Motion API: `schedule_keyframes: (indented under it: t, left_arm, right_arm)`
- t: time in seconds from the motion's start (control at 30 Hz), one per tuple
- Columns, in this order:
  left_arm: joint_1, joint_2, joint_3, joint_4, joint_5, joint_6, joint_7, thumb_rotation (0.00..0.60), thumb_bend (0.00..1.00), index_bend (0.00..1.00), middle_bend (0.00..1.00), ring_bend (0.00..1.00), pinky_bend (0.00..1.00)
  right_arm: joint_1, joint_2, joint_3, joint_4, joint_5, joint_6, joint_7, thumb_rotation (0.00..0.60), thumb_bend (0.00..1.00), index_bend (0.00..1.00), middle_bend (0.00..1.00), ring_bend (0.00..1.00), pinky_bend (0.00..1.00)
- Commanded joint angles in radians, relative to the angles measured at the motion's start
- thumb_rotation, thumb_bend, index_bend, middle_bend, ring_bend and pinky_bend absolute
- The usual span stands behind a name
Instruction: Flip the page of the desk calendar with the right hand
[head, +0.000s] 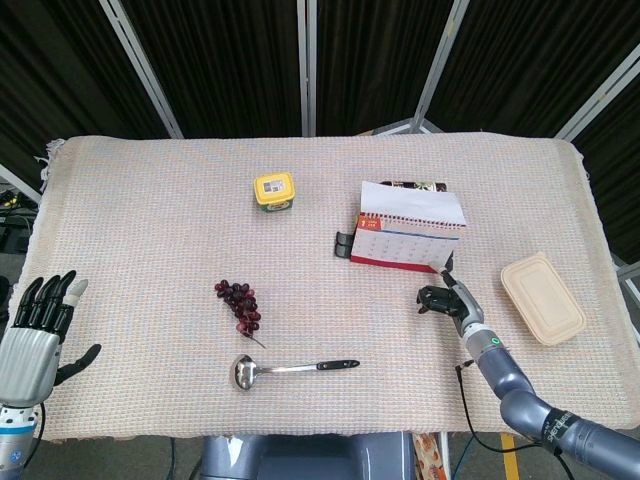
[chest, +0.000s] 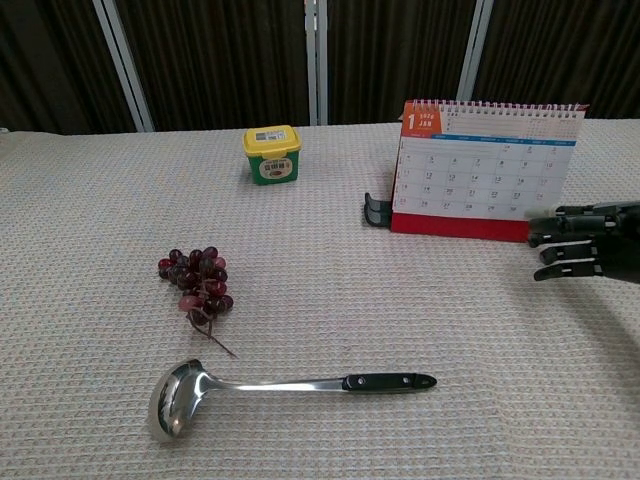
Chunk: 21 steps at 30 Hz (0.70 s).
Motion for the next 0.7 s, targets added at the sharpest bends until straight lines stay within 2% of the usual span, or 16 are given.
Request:
schedule_keyframes:
  t: [0.03,0.33,0.7]
  left_arm:
    - [-0.001,0.001,0.002,-0.001,0.003,-0.001,0.0,0.6,0.17,0.0,0.0,0.0,0.0]
    - [-0.004,0.004,0.005,0.001,0.013,0.0,-0.008,0.6,0.17,0.0,0.0,0.0,0.0]
    - [-0.006,0.013,0.001,0.003,0.001,-0.004,-0.03,0.6,0.17,0.0,0.0,0.0,0.0]
  right_arm:
    - [0.008,-0.014,0.012,0.019,0.009,-0.005,-0.001,0.6,0.43,0.0,0.63,0.66,0.51]
    - [0.036,-0.045,0.044,0.042,0.014,-0.027,-0.008,0.6,0.44,0.0,0.63,0.66,0.51]
    - [0.065,-0.046,0.097,0.007,0.008,-0.055,-0.011,0.6,0.45,0.0,0.63,0.66,0.5]
